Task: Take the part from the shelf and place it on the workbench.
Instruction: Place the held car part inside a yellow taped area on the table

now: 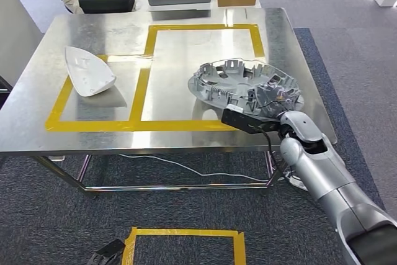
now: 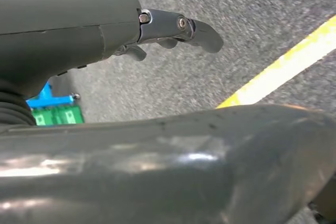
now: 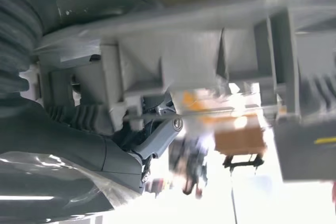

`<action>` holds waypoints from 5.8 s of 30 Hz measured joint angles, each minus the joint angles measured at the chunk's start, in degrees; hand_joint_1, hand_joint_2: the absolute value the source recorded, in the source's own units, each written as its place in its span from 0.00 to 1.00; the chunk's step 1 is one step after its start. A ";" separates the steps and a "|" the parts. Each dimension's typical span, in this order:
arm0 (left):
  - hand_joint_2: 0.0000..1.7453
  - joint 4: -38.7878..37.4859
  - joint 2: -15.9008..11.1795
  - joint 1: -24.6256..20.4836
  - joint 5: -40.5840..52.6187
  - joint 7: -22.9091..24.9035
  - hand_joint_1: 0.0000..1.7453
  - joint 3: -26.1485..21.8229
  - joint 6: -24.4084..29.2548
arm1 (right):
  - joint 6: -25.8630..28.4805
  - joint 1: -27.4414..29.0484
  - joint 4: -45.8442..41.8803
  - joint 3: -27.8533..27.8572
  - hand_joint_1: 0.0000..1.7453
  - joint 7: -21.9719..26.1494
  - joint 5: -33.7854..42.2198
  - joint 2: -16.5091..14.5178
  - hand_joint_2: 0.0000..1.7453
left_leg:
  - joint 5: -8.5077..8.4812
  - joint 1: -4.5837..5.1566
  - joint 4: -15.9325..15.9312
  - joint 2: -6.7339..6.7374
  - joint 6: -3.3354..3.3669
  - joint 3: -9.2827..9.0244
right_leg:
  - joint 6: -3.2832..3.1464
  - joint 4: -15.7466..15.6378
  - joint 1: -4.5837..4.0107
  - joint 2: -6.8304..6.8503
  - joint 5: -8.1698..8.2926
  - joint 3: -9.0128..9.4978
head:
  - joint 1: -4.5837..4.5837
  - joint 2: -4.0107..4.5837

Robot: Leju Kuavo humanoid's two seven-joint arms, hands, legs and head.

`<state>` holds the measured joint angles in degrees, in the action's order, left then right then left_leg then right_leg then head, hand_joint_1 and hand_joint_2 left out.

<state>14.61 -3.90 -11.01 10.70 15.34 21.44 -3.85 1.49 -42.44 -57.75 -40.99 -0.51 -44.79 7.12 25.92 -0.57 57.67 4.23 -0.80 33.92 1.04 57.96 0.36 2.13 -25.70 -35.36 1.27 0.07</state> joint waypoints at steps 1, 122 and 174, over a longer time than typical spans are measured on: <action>0.00 0.01 0.03 0.00 0.34 0.20 0.00 -0.26 0.10 | -1.46 0.00 -0.40 0.69 1.00 0.48 3.25 -0.63 1.00 | 0.00 0.00 0.00 0.00 0.00 -0.01 | 0.00 0.00 0.00 -0.02 0.00 0.00 | -0.01 0.00; 0.00 0.08 2.15 1.08 13.34 0.24 0.00 -13.62 -1.37 | -8.60 -6.20 -0.13 2.74 1.00 -8.18 8.96 -5.43 1.00 | 0.06 0.01 0.19 0.00 0.12 0.22 | 0.11 0.00 0.00 -0.03 0.10 -0.11 | 0.00 0.00; 0.25 0.15 2.69 1.66 10.31 -6.67 0.00 -17.85 0.07 | -6.75 -5.84 -0.20 2.46 0.00 -8.67 10.11 -4.82 1.00 | 0.07 0.02 0.26 0.00 0.13 0.23 | 0.14 0.00 0.00 -0.03 0.12 -0.12 | 0.00 0.00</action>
<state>14.75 -1.20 -9.36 21.02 8.67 3.58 -3.78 -5.26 -48.28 -57.94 -38.52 -9.18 -34.68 2.30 25.99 -0.55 57.93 4.23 -0.67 34.15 1.18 57.96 0.36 2.10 -25.58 -35.48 1.27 0.07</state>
